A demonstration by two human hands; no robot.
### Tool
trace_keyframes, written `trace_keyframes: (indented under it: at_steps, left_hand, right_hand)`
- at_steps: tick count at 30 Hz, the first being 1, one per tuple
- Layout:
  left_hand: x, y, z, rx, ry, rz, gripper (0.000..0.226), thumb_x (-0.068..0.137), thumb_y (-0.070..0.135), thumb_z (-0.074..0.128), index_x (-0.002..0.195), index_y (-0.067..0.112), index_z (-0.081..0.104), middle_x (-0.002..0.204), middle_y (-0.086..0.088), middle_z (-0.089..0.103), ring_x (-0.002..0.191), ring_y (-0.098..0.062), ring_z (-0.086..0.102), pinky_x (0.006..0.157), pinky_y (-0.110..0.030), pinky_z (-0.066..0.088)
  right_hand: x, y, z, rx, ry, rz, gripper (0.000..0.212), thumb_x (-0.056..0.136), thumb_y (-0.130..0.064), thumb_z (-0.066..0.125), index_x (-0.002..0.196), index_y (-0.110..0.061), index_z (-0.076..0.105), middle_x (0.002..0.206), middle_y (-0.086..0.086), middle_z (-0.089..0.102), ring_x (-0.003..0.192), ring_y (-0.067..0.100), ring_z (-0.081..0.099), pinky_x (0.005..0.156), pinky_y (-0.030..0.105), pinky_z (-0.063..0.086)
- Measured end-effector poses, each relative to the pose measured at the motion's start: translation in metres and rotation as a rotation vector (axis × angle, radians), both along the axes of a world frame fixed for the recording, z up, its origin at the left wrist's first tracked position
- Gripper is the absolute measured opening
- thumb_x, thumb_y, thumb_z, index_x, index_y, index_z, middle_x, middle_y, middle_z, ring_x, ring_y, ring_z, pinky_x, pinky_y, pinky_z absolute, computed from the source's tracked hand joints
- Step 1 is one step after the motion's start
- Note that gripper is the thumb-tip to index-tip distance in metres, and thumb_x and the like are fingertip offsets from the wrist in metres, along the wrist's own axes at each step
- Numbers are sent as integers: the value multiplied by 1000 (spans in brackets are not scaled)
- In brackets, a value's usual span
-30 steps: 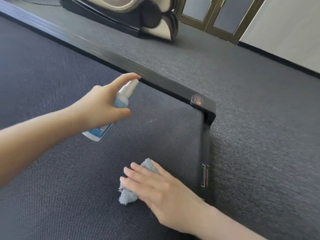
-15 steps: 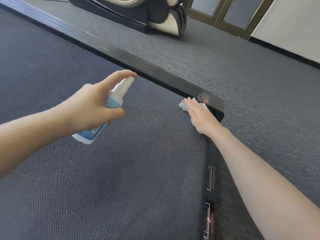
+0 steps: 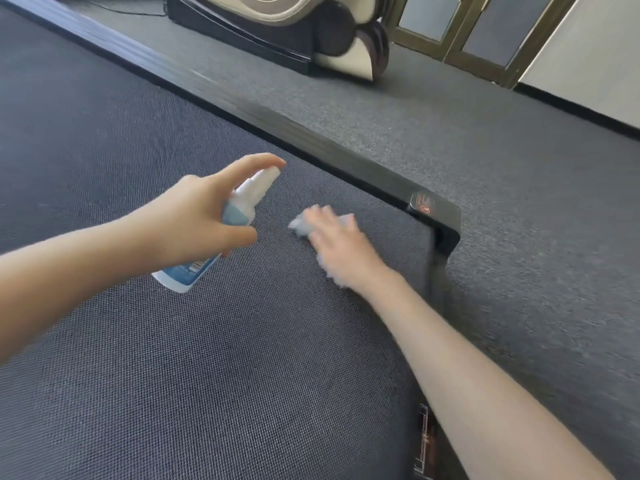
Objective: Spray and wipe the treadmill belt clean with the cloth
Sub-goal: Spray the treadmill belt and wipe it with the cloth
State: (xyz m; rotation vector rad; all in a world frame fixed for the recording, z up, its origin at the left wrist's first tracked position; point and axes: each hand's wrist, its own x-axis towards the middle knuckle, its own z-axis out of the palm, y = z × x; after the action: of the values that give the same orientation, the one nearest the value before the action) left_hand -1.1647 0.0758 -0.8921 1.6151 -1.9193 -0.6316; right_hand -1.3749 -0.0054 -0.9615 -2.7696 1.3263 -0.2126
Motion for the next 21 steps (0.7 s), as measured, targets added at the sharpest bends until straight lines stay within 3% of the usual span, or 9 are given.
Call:
trace_keyframes:
  at_steps: [2, 4, 6, 8, 11, 15, 17, 19, 21]
  left_hand:
    - [3, 0, 1, -11, -17, 4, 82, 79, 13, 68, 132, 61, 28, 74, -9, 68, 53, -15, 63, 55, -21, 50]
    - [6, 0, 2, -5, -24, 16, 81, 80, 14, 68, 131, 62, 27, 74, -11, 68, 52, -18, 62, 52, -23, 50]
    - [8, 1, 3, -4, -24, 23, 80, 81, 16, 68, 131, 63, 26, 75, -13, 69, 54, -20, 63, 51, -26, 50]
    - [10, 1, 2, -15, -17, 25, 80, 81, 16, 67, 131, 62, 27, 72, -12, 68, 50, -16, 60, 50, -25, 49]
    - [14, 0, -2, -24, -26, 33, 80, 80, 15, 68, 131, 62, 28, 66, -12, 67, 48, -20, 59, 51, -31, 51]
    - [16, -1, -6, -26, -21, 36, 79, 80, 14, 69, 129, 62, 30, 69, -14, 67, 52, -28, 60, 52, -36, 52]
    - [15, -3, -7, -29, -37, 20, 77, 80, 15, 68, 130, 60, 30, 71, -18, 66, 55, -30, 61, 53, -34, 52]
    - [9, -7, -9, -26, -101, -22, 76, 79, 16, 67, 132, 55, 30, 65, -15, 65, 54, -29, 60, 51, -31, 50]
    - [-1, -14, -10, -23, -189, -65, 73, 77, 17, 65, 133, 49, 31, 59, -7, 60, 52, -22, 56, 48, -32, 46]
  right_hand:
    - [23, 53, 1, -51, -87, 237, 37, 90, 0, 41, 125, -2, 53, 130, 14, 49, 117, 26, 37, 95, 53, 37]
    - [27, 93, -5, 5, -33, 377, 44, 92, 0, 45, 135, -2, 42, 140, 13, 43, 132, 29, 33, 109, 54, 26]
    - [17, 115, -7, 143, -30, 433, 47, 98, -8, 37, 144, -8, 31, 151, 7, 31, 144, 22, 18, 118, 47, 7]
    - [9, 115, -12, 113, -36, 465, 48, 99, -13, 34, 146, -12, 28, 154, 3, 27, 145, 16, 13, 119, 46, 9]
    - [6, 102, -16, 41, 24, 466, 54, 96, -9, 40, 148, -15, 25, 156, 0, 23, 145, 12, 12, 117, 46, 16]
    - [1, 70, -21, -39, 23, 403, 58, 90, -7, 31, 147, -16, 26, 155, -1, 25, 145, 13, 15, 118, 44, 15]
    - [-8, 34, -22, -14, -59, 335, 54, 91, -2, 30, 142, -19, 35, 148, -3, 37, 140, 14, 28, 116, 45, 19]
    - [-30, -12, -25, 21, -161, 258, 43, 94, 2, 38, 125, -25, 50, 125, -12, 50, 121, 8, 47, 108, 44, 33]
    - [-64, -56, -26, -20, -146, 79, 43, 91, 6, 45, 121, -23, 54, 121, -8, 53, 115, 11, 51, 102, 39, 40]
